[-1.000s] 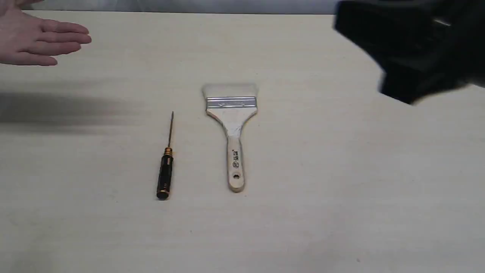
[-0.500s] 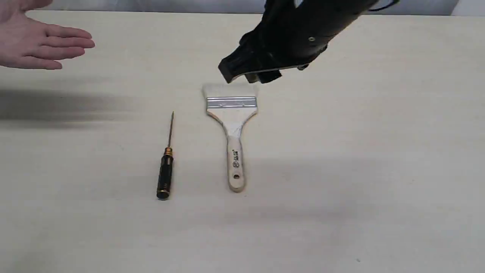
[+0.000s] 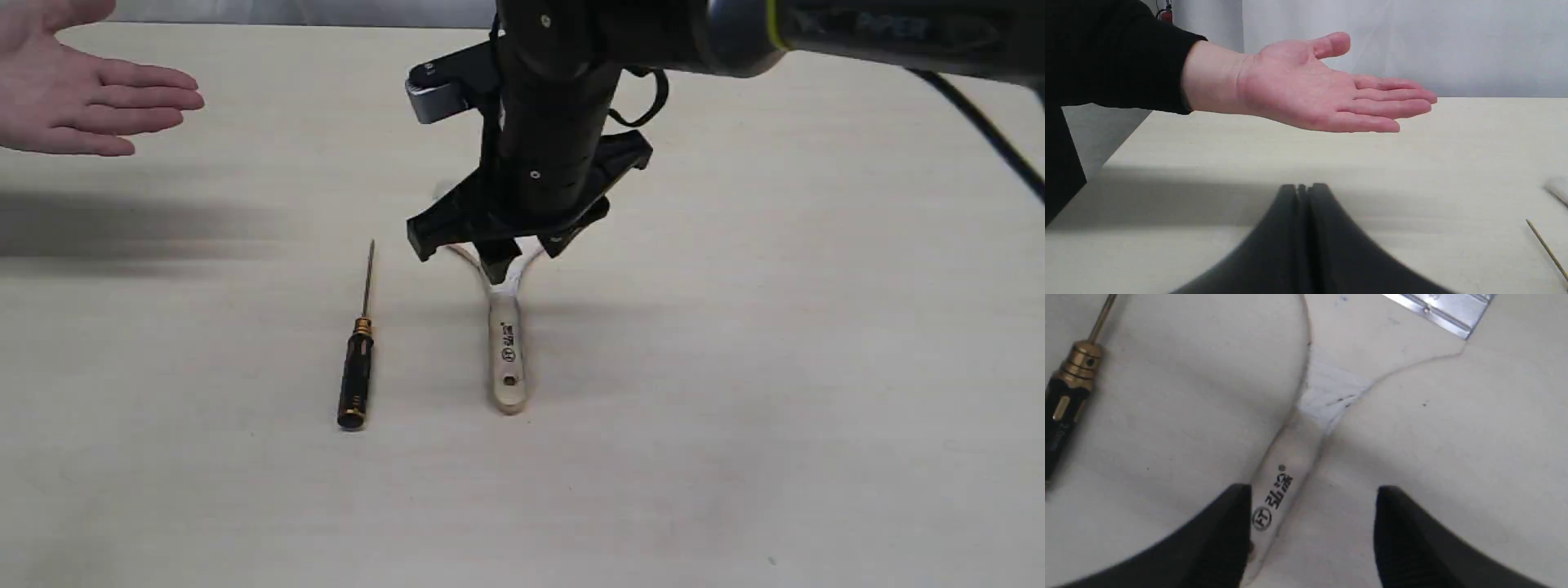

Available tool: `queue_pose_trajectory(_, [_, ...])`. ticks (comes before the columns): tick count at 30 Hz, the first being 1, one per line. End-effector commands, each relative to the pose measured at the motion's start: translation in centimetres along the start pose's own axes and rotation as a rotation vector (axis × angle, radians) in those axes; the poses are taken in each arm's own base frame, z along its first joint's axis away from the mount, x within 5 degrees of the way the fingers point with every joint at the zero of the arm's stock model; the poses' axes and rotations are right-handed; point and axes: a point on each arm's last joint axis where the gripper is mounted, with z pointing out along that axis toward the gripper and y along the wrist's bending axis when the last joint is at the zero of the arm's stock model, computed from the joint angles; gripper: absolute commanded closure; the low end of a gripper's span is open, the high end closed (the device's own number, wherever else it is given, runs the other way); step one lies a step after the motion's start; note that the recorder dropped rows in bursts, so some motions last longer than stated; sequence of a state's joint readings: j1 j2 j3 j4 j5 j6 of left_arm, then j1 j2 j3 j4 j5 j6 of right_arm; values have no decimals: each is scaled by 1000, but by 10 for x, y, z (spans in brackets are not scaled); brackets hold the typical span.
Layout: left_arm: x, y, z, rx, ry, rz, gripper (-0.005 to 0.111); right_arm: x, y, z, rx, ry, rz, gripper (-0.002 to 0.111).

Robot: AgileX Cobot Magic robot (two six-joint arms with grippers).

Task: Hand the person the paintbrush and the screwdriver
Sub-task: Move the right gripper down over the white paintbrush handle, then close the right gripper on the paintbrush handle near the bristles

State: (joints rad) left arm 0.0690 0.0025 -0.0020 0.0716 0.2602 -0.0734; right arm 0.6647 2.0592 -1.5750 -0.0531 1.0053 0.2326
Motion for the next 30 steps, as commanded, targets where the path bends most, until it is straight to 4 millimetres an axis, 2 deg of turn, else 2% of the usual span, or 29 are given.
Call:
queue_pose_trajectory(1, [0,0,0,7,-11,-2,107,-6,3,5,-6,28,57,59])
queue_pose_trajectory(10, [0,0,0,7,-11,-2,107,-10,7,22,-18,58,173,59])
queue_pose_trajectory(22, [0,0,0,7,-8,-5,107,-15,7,52,-3,35,222,59])
queue_pose_trajectory(30, [0,0,0,7,-10,-5,107,-19,6,55,-3,-7,265,59])
